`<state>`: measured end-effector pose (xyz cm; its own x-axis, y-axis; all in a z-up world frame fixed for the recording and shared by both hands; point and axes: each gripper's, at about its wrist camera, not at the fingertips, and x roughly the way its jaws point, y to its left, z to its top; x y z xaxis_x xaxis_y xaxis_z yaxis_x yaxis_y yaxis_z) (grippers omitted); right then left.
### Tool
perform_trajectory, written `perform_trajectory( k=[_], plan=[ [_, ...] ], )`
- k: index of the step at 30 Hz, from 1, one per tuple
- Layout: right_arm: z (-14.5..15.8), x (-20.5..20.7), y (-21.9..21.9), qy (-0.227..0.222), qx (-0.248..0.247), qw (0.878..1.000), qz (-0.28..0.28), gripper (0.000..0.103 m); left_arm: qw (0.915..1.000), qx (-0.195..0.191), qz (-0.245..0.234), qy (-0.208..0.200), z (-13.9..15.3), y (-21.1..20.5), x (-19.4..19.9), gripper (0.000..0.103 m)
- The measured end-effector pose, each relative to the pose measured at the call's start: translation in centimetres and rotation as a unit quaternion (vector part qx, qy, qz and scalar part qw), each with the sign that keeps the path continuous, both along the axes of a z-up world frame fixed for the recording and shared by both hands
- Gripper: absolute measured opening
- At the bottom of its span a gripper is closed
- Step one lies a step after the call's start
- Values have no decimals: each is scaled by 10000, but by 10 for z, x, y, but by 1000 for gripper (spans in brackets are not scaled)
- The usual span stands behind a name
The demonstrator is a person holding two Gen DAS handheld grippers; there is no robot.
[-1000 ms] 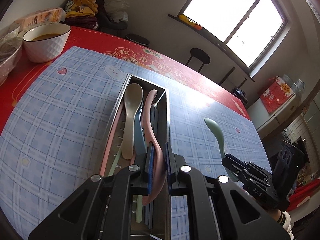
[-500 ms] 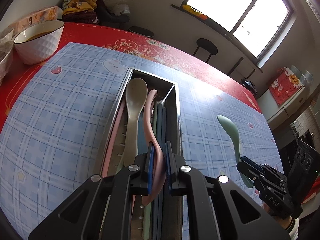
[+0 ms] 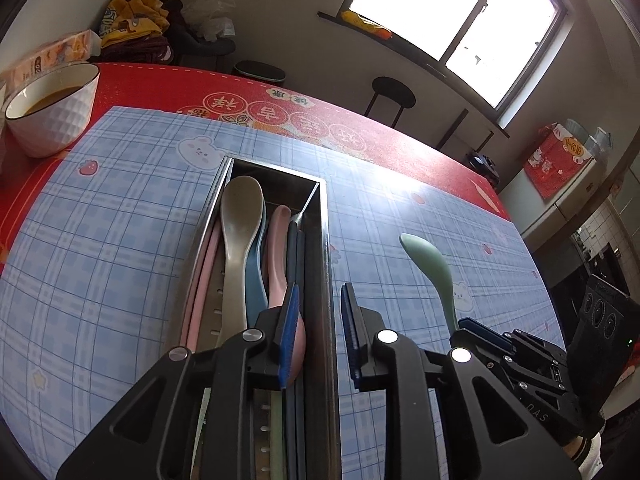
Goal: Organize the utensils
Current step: 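Carry the pink spoon over the steel tray with the left gripper, then lower both spoons into the steel tray and open both grippers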
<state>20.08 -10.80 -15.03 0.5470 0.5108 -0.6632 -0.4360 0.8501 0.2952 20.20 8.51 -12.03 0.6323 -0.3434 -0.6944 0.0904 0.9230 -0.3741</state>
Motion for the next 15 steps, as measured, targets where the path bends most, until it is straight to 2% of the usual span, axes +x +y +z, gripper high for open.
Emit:
perform_trajectory(
  k=[6,11,15],
  plan=[
    [5,3,23,135,45,9999,65,14,9993,217,-22,-317,15,16,-24,22],
    [8,13,45,431,115,9990,-2,14,9976,479,5,-508,19,30,-45,24],
    [9,28,66,726,140,9972,-108,14,9970,546,38,-549,18,44,-54,28]
  ],
)
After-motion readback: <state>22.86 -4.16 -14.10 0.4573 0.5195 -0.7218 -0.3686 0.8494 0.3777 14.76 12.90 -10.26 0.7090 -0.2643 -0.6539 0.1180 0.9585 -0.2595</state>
